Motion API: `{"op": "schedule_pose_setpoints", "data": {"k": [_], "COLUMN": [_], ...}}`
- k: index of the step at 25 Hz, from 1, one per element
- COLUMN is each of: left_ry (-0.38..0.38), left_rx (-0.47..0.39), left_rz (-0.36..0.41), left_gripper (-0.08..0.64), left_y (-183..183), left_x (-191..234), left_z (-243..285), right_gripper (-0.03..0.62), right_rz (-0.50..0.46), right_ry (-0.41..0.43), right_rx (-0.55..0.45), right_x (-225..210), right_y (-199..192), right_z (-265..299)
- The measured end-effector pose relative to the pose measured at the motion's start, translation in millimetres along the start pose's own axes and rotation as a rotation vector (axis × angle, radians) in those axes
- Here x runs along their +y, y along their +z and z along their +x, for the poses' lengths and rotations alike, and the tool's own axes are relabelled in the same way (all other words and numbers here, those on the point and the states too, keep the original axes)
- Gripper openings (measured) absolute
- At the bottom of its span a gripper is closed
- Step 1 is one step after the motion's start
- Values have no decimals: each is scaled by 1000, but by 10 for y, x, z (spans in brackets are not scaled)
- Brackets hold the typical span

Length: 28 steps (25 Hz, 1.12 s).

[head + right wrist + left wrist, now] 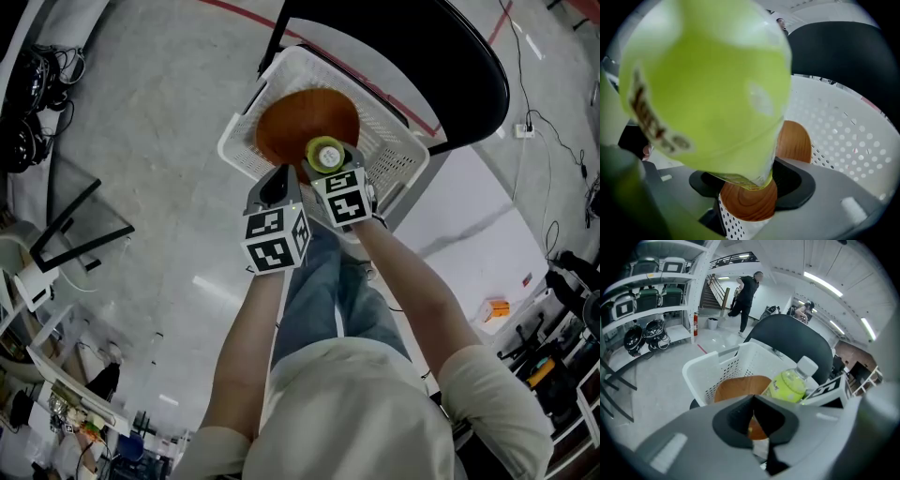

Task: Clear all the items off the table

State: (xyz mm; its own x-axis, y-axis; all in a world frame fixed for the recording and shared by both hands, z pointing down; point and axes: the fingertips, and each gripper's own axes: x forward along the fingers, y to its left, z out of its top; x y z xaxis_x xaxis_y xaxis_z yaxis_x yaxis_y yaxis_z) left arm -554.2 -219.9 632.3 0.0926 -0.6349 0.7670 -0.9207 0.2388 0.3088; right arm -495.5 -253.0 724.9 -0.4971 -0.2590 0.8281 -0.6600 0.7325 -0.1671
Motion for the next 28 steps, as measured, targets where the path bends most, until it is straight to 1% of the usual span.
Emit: {"op": "schedule_pose_setpoints", "data": {"k": [3, 6, 8, 11, 18, 28], "left_ry": [-1, 2, 4, 3, -1, 0], "left_rx": [-2, -2, 0, -2, 0, 12], "left_rz": [-6, -6, -2, -6, 3, -1], "left_gripper": [9, 9, 9, 9, 9, 9], "left_y": [-1, 0, -5, -15, -45, -109], "left_x": [6, 13, 11, 5, -61, -151], "left_z": [4, 13, 9, 10, 27, -106], "right_gripper": [296, 309, 318, 355, 327, 314], "right_rz": [8, 24, 23, -2, 4, 24], "right_ry": [7, 45, 66, 85, 77, 53], "right_rx": [7, 8, -10, -43, -65, -88], "right_x": [-5, 21, 39, 76, 105, 69], "right_y": [-25, -18, 10, 69, 119, 137], "right_z": [31, 61, 53, 23, -98, -387]}}
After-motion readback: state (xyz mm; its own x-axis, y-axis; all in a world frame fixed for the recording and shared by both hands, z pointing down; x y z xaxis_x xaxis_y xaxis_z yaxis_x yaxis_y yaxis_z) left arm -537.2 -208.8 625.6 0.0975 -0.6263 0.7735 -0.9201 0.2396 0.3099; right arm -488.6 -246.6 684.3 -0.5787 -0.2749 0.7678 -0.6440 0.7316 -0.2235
